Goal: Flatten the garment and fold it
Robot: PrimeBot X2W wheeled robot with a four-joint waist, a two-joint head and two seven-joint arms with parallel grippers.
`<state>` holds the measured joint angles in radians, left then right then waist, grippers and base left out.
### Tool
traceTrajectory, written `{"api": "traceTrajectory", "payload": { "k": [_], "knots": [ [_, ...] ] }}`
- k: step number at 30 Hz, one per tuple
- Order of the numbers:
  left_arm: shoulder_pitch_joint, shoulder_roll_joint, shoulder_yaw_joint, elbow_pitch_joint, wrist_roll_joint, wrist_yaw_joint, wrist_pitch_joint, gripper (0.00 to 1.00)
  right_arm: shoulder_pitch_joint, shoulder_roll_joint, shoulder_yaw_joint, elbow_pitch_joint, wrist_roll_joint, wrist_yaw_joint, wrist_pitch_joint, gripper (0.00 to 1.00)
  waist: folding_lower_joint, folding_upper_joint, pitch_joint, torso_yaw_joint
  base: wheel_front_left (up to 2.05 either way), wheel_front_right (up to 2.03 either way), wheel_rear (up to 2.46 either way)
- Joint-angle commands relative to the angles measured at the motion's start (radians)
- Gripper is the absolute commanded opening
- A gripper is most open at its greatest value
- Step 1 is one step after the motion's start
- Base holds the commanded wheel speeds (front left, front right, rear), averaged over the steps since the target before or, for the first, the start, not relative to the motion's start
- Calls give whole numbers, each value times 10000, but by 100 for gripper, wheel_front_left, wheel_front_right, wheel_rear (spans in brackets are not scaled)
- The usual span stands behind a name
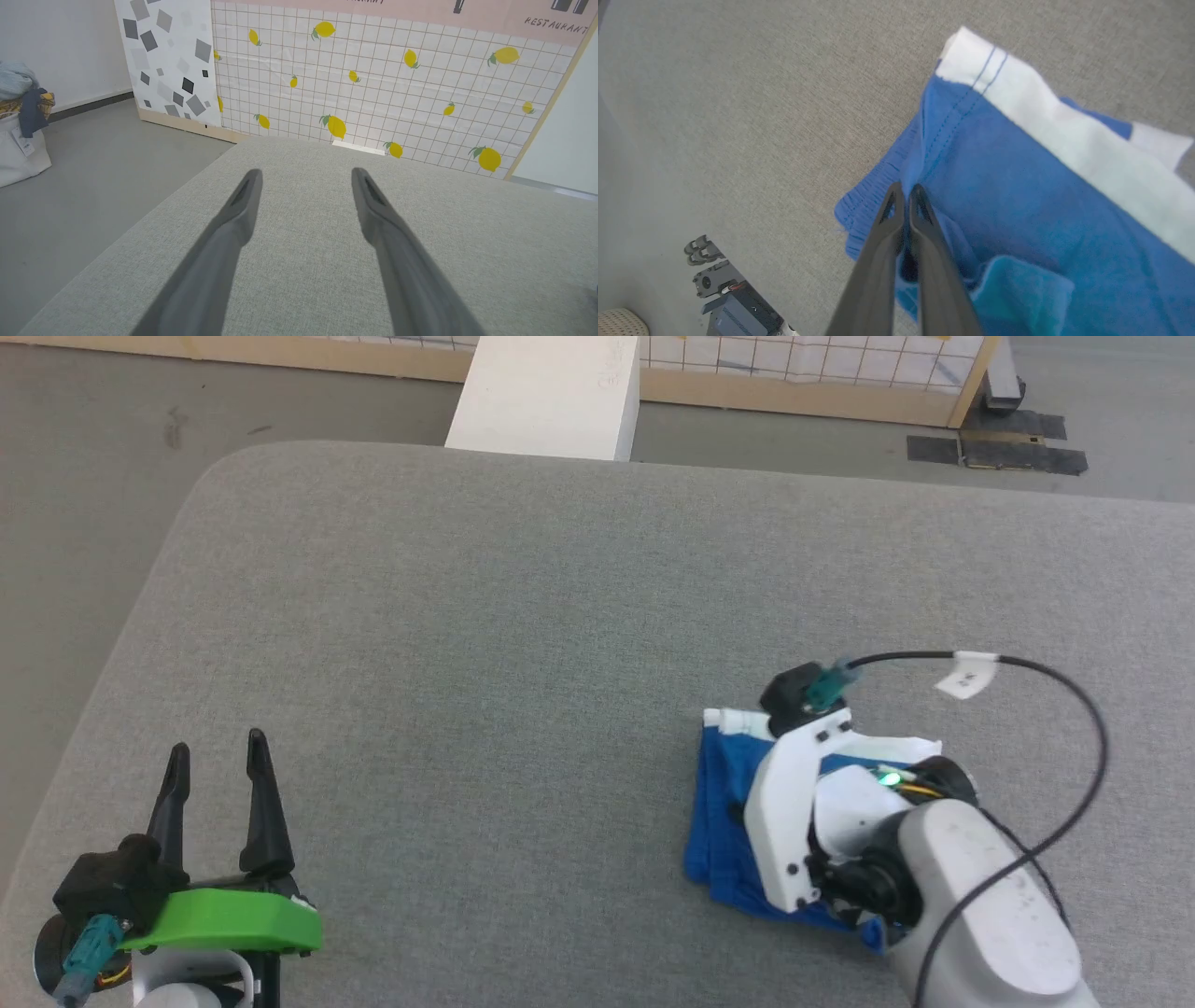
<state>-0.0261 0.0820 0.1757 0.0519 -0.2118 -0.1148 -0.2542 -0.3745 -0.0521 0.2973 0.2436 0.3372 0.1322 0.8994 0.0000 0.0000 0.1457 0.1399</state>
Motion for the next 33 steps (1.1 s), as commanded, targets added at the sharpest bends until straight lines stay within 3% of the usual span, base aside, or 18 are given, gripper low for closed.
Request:
{"api": "traceTrajectory", "payload": {
  "k": [1, 2, 8, 12, 18, 22, 28, 33],
  "knots": [
    [-1, -75, -16, 24, -31, -63, -76, 100, -230, 16, 201, 221, 108, -15, -199, 29, 0, 0, -7, -7, 0, 0, 0],
    [-12, -78, -28, 45, -30, -68, -76, 100, -319, 16, 332, 337, 164, -15, -334, 100, 0, 0, -16, -25, 0, 0, 0],
    [75, -63, 67, 67, 31, -85, -76, 100, -845, 17, 1286, 106, 1320, -15, -1061, 100, 0, 0, -222, -413, 0, 0, 0],
    [131, -35, 109, -35, 75, -97, -76, 100, -983, 17, 899, -684, 1417, -15, -1500, 100, 0, 0, -324, -751, 0, 0, 0],
    [117, -21, 146, -302, 206, -108, -76, 100, -142, 13, -1360, -1787, -456, -15, -1398, 100, 0, 0, -300, -1129, 0, 0, 0],
    [103, -40, 107, -375, 248, -117, -76, 100, 921, -5, -2351, -2154, -1531, -15, -929, 100, 0, 0, -204, -1206, 0, 0, 0],
    [24, -27, -1, -346, 248, -133, -76, 100, 1945, 13, -2495, -1778, -1683, -15, -847, 100, 0, 0, 38, -1110, 0, 0, 0],
    [-95, 39, -57, -296, 198, -143, -76, 100, 1771, 16, -2371, -745, -1939, -15, -1358, 100, 0, 0, 241, -938, 0, 0, 0]
  ]
}}
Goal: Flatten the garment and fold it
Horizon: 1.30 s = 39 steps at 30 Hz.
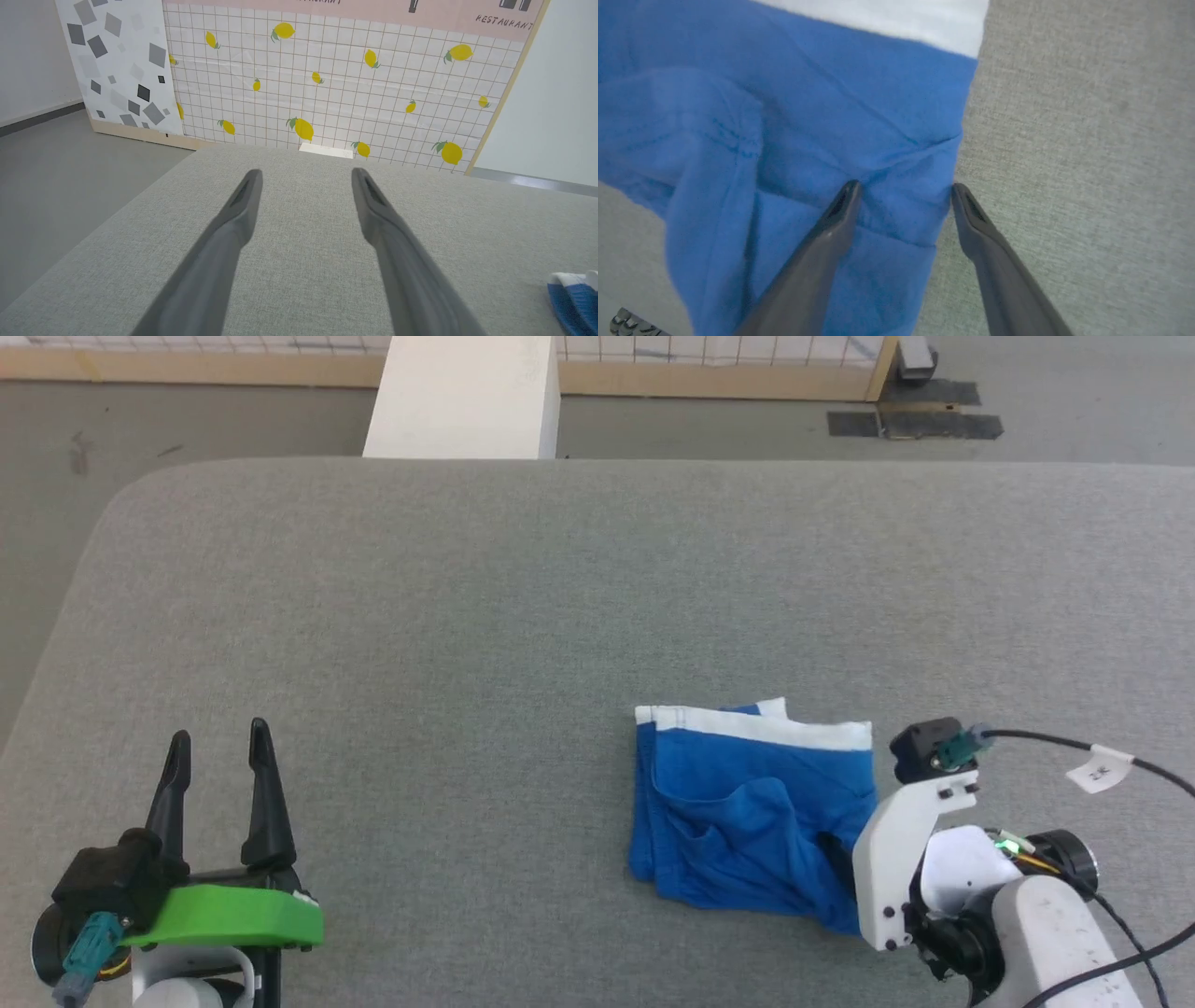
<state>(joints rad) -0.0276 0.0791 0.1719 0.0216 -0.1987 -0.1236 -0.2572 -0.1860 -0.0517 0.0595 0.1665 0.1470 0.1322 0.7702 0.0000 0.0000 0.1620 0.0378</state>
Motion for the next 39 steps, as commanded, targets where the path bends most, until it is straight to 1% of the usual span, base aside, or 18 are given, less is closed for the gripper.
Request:
{"api": "traceTrajectory", "payload": {
  "k": [1, 7, 8, 9, 12, 14, 16, 20, 24, 26, 30, 32, 35, 39],
  "knots": [
    [-104, 77, -34, 20, 56, -57, -45, 100, -203, 12, 33, 314, -48, -15, -198, 100, 0, 0, 108, 133, 0, 0, 0],
    [-145, 96, -39, 69, 6, -63, -45, 100, -663, 13, 245, 1752, -98, -15, -654, 100, 0, 0, 212, 312, 0, 0, 0],
    [-140, 97, -32, 65, 3, -63, -45, 100, -729, 13, 281, 1879, -83, -15, -679, 46, 0, 0, 220, 312, 0, 0, 0],
    [-127, 101, -1, 52, -3, -64, -45, 100, -824, 13, 369, 1984, -84, -15, -667, 0, 0, 0, 240, 275, 0, 0, 0],
    [-87, 123, 151, -41, 0, -65, -45, 100, -1109, 13, 653, 2006, -87, -15, -518, 0, 0, 0, 272, -71, 0, 0, 0],
    [-44, 133, 264, -165, -8, -65, -45, 100, -1315, -30, 885, 1834, -103, -15, -333, 0, 0, 0, 336, -488, 0, 0, 0],
    [-17, 148, 368, -278, -33, -66, -45, 100, -1545, -289, 1244, 1582, -94, -15, -82, 0, 0, 0, 433, -1035, 0, 0, 0],
    [-11, 284, 423, -499, -101, -68, -45, 100, -2062, -1078, 2024, 1023, 102, -15, 545, 0, 0, 0, 703, -2309, 0, 0, 0],
    [-125, 490, 216, -728, -161, -69, -45, 100, -2487, -1853, 2365, 535, 308, -15, 987, 0, 0, 0, 1079, -3333, 0, 0, 0],
    [-240, 627, 107, -839, -189, -69, -45, 100, -2677, -2253, 2364, 417, 418, -15, 1063, 0, 0, 0, 1306, -3684, 0, 0, 0],
    [-420, 947, -47, -1062, -235, -70, -45, 100, -3001, -2684, 2055, 279, 380, -15, 1082, 0, 0, 0, 1841, -4128, 0, 0, 0],
    [-492, 1126, -97, -1175, -269, -70, -45, 100, -3119, -2778, 1761, 254, 300, -15, 1035, 0, 0, 0, 2114, -4200, 0, 0, 0],
    [-582, 1395, -165, -1337, -337, -70, -45, 100, -3220, -2833, 1187, 180, 0, -15, 1022, 0, 0, 0, 2583, -4147, 0, 0, 0],
    [-721, 1800, -251, -1452, -454, -70, -45, 100, -3278, -2810, 30, 147, -446, -15, 943, 0, 0, 0, 3163, -3812, 0, 0, 0]
  ]
}}
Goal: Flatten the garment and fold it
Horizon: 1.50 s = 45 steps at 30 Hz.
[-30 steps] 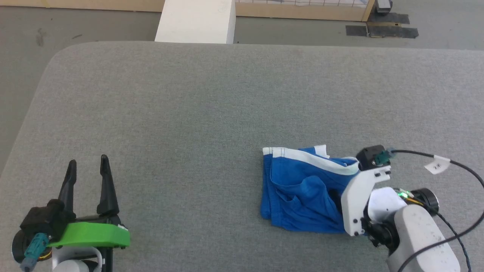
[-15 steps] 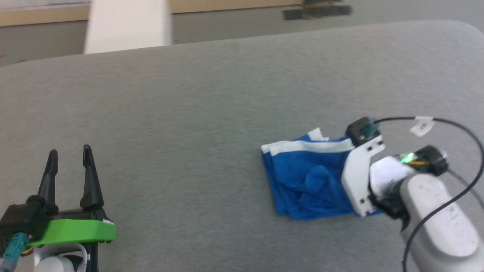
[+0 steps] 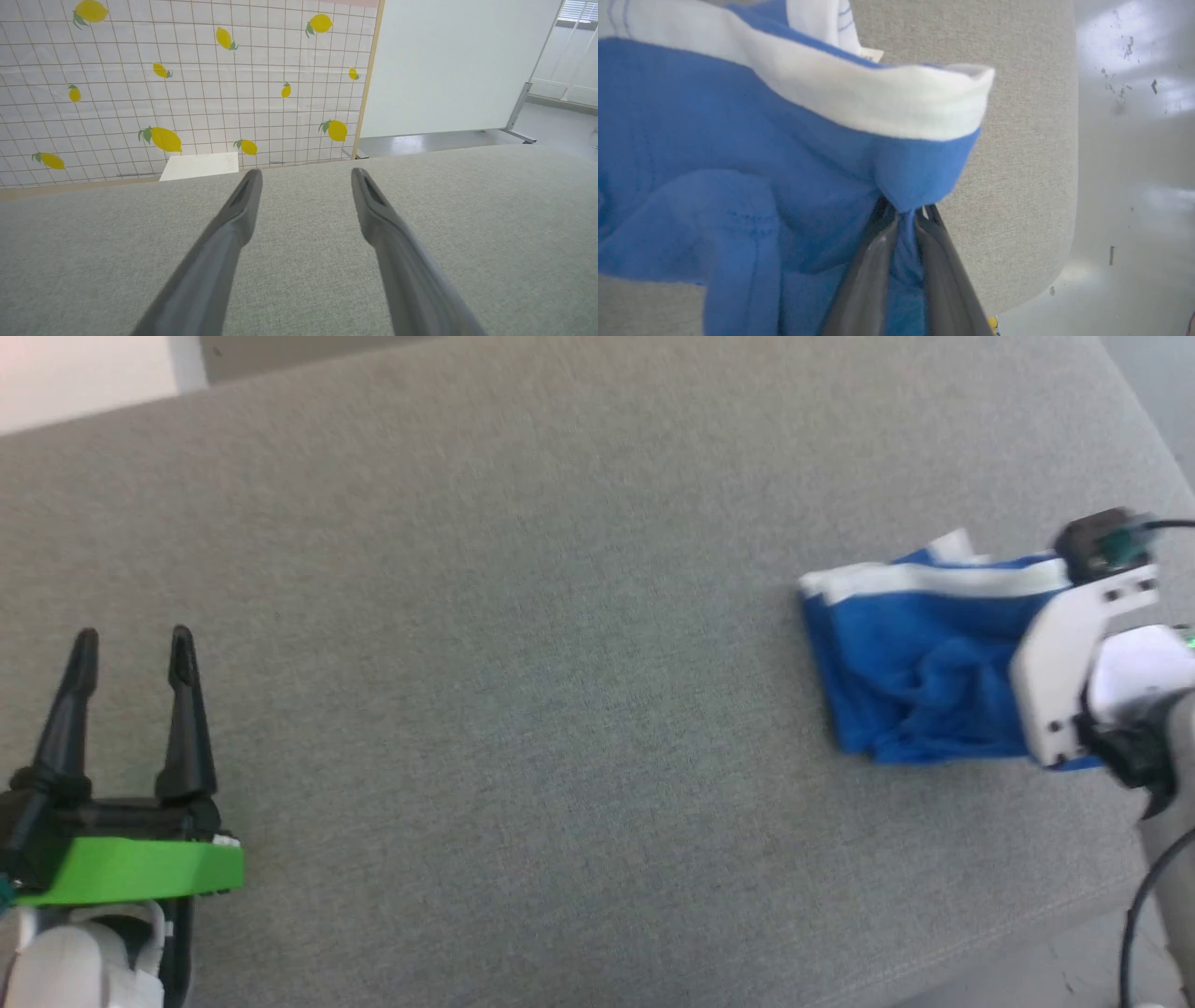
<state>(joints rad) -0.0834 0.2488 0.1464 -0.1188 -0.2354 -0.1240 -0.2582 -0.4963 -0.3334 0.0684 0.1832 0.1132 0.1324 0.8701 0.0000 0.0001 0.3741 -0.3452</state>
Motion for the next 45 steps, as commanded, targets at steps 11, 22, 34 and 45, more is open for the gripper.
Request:
{"api": "traceTrajectory", "payload": {
  "k": [11, 22, 34, 45],
  "knots": [
    [-474, 867, 156, -245, -463, -67, -36, 100, -240, 323, -3887, -564, -2237, -17, -574, 0, 0, -1, 2222, 1165, 0, 0, 0],
    [-304, 1039, 267, -181, -536, -67, -36, 100, -831, 413, -5624, -872, -3318, -17, -1969, 100, 0, -1, 2198, 1323, 0, 0, 0],
    [-250, 246, 292, 384, -273, 86, -36, 100, -2209, 240, -3952, -1767, -1256, -17, -4978, 100, 0, -1, -9, 1512, 0, 0, 0],
    [32, -569, 369, 921, 464, 580, -36, 100, -895, 2461, -1530, -2226, -429, -17, -8821, 100, 0, -1, -2201, 2109, 0, 0, 0]
  ]
}}
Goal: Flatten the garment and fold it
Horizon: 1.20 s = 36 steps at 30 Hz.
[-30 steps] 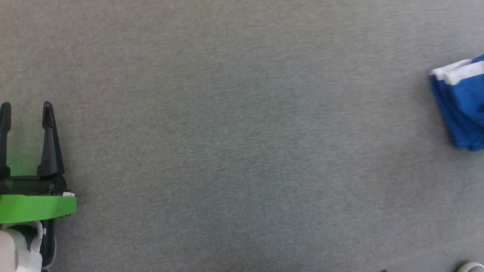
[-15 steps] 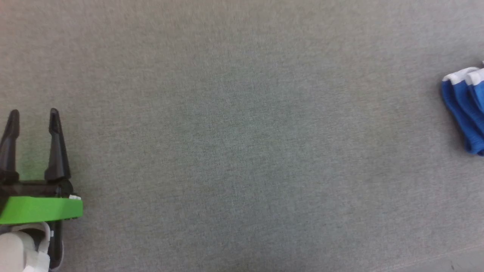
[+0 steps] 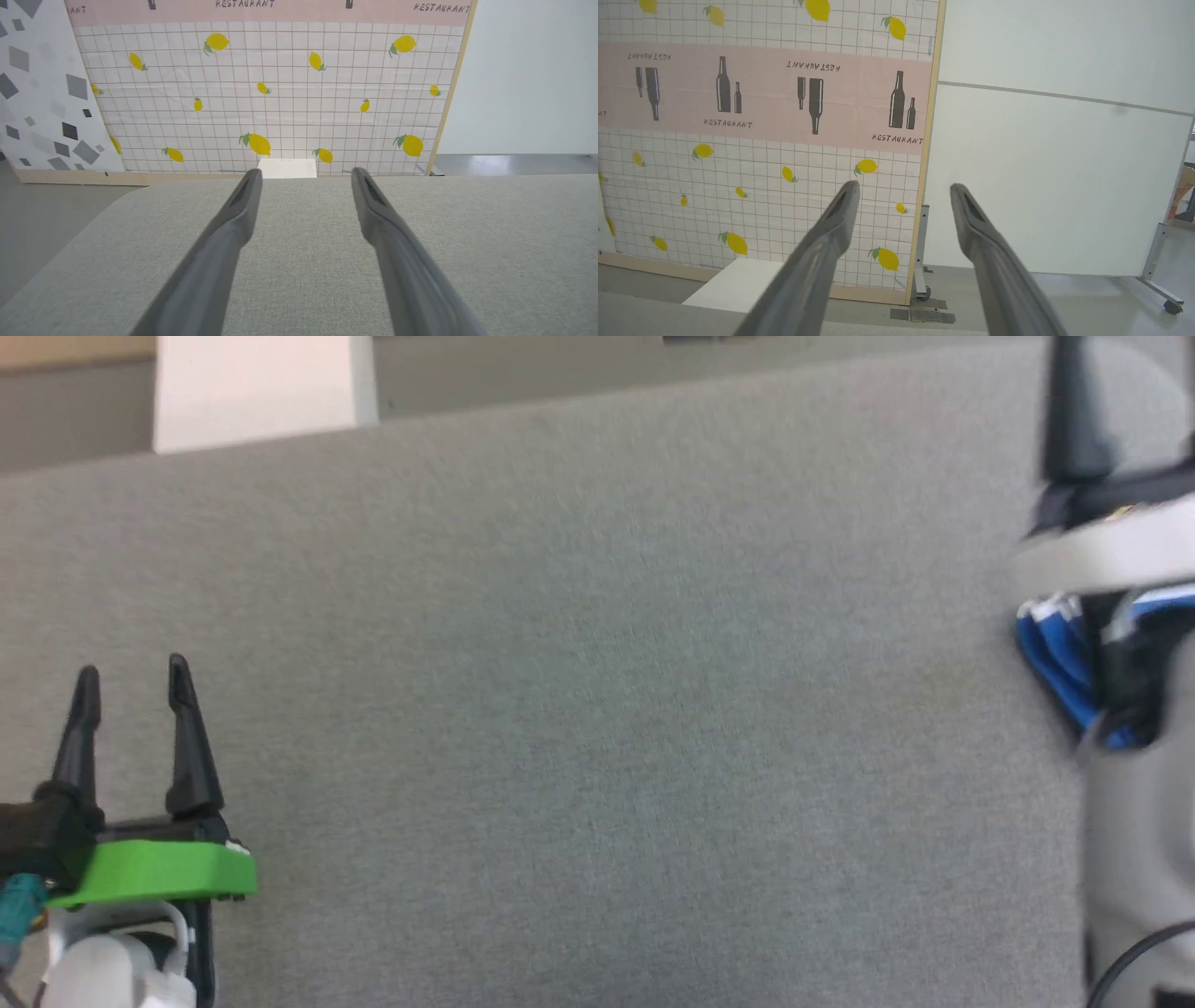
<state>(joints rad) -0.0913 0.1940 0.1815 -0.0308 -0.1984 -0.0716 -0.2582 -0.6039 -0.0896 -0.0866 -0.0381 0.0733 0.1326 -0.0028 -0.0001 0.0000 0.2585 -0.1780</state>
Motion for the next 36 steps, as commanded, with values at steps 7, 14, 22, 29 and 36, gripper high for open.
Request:
{"api": "traceTrajectory", "payload": {
  "k": [7, 14, 22, 29, 36],
  "knots": [
    [155, -510, -156, 320, 456, 387, -36, 100, 2041, 386, 547, 510, 773, -19, -1890, 100, 1, 0, -1762, 906, 0, 0, 0],
    [248, -883, -369, 683, 488, 410, -36, 100, 3346, 392, 920, 1776, 1594, -19, -2546, 100, 1, 0, -2119, 1290, 0, 0, 0],
    [328, -1046, -688, 1505, 630, 291, -36, 100, 4380, 393, 1096, 2447, 1613, -19, -2586, 100, 1, 0, -2352, 1531, 0, 0, 0],
    [306, -1123, -1135, 2210, 895, 148, -36, 100, 4872, 393, 1075, 3105, 1488, -19, -2588, 100, 1, 0, -2370, 1620, 0, 0, 0],
    [233, -1193, -1287, 2643, 859, 24, -36, 100, 4992, 393, 918, 3251, 1562, -19, -2589, 100, 1, 0, -2325, 1591, 0, 0, 0]
  ]
}}
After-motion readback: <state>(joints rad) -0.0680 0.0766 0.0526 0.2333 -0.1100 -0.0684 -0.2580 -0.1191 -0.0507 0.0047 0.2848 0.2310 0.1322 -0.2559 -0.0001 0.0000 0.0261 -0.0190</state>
